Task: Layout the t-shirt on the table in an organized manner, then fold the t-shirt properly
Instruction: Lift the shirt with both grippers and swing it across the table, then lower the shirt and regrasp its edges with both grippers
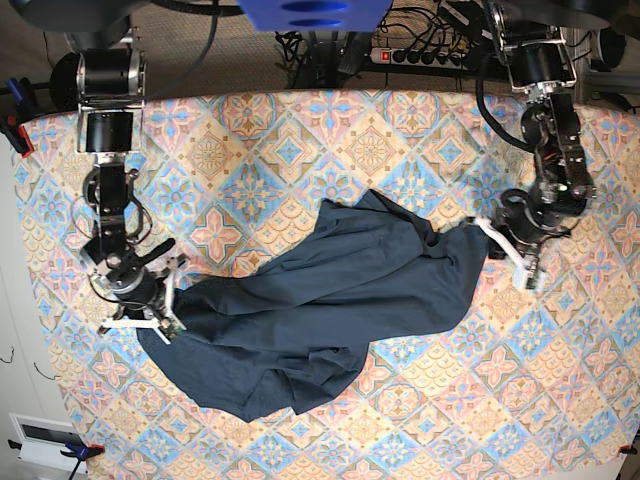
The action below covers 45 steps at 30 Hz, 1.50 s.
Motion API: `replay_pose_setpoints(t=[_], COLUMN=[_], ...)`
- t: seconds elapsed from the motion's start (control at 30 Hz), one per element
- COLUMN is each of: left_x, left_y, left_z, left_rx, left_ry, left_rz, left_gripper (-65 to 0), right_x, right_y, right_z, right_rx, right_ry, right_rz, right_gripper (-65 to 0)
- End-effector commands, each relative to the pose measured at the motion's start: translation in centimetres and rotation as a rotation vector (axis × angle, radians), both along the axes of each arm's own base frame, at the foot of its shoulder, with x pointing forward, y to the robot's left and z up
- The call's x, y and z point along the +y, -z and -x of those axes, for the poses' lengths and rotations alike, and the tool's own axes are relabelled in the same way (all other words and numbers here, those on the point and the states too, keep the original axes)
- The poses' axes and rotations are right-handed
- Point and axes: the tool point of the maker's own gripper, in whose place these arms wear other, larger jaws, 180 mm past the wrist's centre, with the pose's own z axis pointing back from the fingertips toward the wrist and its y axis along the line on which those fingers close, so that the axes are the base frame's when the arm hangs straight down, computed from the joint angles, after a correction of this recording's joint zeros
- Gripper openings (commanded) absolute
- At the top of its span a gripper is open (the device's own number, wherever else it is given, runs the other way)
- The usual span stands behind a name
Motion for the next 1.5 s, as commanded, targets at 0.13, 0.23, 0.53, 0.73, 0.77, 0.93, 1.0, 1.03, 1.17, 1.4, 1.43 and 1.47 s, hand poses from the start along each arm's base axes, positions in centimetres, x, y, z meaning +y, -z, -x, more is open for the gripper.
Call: replay_pose_setpoints(t=[0.13, 0.23, 0.53, 0.73, 0.77, 0.93, 1.0, 1.03, 1.17, 1.4, 1.43, 1.47], left_x=[-2.1, -1.6, 2.7, 0.5, -0.6, -3.8, -4.3, -4.6, -4.2, 1.1, 2.3, 3.2], left_y=[0.4, 1.8, 4.6, 6.4, 6.4, 6.4, 6.9, 7.4, 7.5, 3.7, 2.8, 1.4], left_z=[0.2, 0.6, 0.1, -1.9, -2.3, -3.6, -4.2, -4.5, -7.2, -14.4, -15.3, -16.6], left_rx=[-0.003, 0.041, 0.072, 0.115, 0.114, 0.112, 0.133, 0.148, 0.101, -0.076, -0.107, -0.149], left_ry=[0.072, 0.055, -0.098, -0.091, -0.076, -0.039, -0.031, -0.027, -0.06, -0.246, -0.274, -0.294], left_rz=[0.001, 0.008, 0.06, 0.13, 0.146, 0.187, 0.197, 0.2, 0.223, 0.216, 0.201, 0.19], left_gripper=[-65.0, -64.3, -38.0, -28.3, -28.3, -28.5, -29.8, -32.7, -56.3, -65.0, -65.0, -65.0], right_x=[-2.9, -4.0, -6.0, -6.0, -6.0, -6.0, -5.9, -5.9, -5.9, -5.1, -5.1, -4.9], right_y=[-2.1, -2.6, -3.9, -3.9, -3.9, -3.9, -3.9, -3.9, -3.9, -3.9, -3.8, -4.0], right_z=[-0.5, -0.4, -0.4, -0.4, -0.4, -0.4, -0.4, -0.4, -0.4, 0.7, 0.8, 0.8], right_rx=[-0.05, -0.054, -0.088, -0.088, -0.088, -0.088, -0.089, -0.089, -0.089, -0.096, -0.096, -0.1], right_ry=[0.023, 0.029, 0.079, 0.079, 0.079, 0.079, 0.079, 0.079, 0.078, 0.054, 0.052, 0.048], right_rz=[0.047, 0.075, 0.065, 0.065, 0.065, 0.065, 0.066, 0.066, 0.066, 0.077, 0.078, 0.08], right_gripper=[-64.3, -64.3, -64.3, -64.3, -64.3, -64.3, -64.3, -64.3, -64.3, -64.3, -64.3, -64.3])
